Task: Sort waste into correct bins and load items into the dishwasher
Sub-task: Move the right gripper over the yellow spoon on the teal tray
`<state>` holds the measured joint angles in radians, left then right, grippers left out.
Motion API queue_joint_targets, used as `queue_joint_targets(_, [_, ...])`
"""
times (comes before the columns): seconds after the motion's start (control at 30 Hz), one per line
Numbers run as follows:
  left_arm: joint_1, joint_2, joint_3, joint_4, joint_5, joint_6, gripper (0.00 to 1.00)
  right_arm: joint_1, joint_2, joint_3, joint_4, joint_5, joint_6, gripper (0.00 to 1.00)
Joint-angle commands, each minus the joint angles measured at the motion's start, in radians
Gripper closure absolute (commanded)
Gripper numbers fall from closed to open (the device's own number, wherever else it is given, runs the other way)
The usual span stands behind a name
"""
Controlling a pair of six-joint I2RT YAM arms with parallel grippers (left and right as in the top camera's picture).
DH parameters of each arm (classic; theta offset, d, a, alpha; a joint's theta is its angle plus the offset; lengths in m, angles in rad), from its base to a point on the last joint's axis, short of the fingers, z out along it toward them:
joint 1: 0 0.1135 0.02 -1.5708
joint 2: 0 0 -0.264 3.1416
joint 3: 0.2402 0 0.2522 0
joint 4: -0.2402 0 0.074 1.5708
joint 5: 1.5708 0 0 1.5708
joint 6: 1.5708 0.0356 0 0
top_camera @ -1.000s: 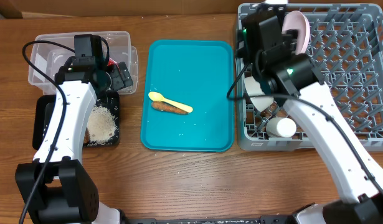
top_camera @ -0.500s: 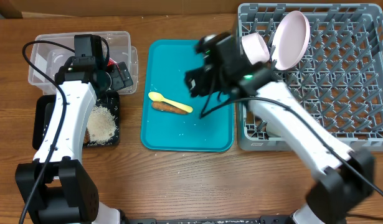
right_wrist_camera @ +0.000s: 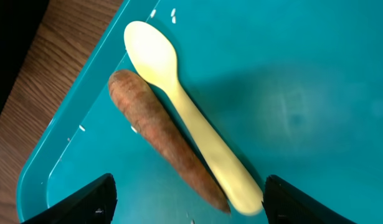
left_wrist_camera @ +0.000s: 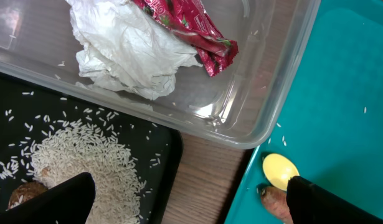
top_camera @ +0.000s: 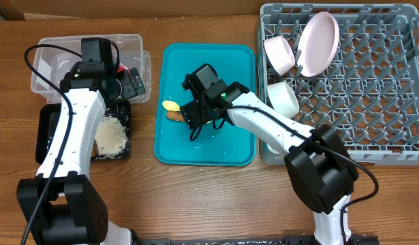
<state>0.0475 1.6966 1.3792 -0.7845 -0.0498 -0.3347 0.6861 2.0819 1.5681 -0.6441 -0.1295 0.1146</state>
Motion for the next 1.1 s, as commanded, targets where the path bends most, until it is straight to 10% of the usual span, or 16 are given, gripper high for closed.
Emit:
queue_joint_targets(0.0, [-0.002,-0.019,0.014,0.003,-0.013,-0.005,0.0,0.007,0.021,-0.003,0.022,-0.029,-0.019,0.23])
queue_joint_targets(1.07, [-0.002,-0.019,0.014,0.003,-0.013,-0.005,0.0,0.072,0.104,-0.004,0.082,-0.127,-0.008,0.35])
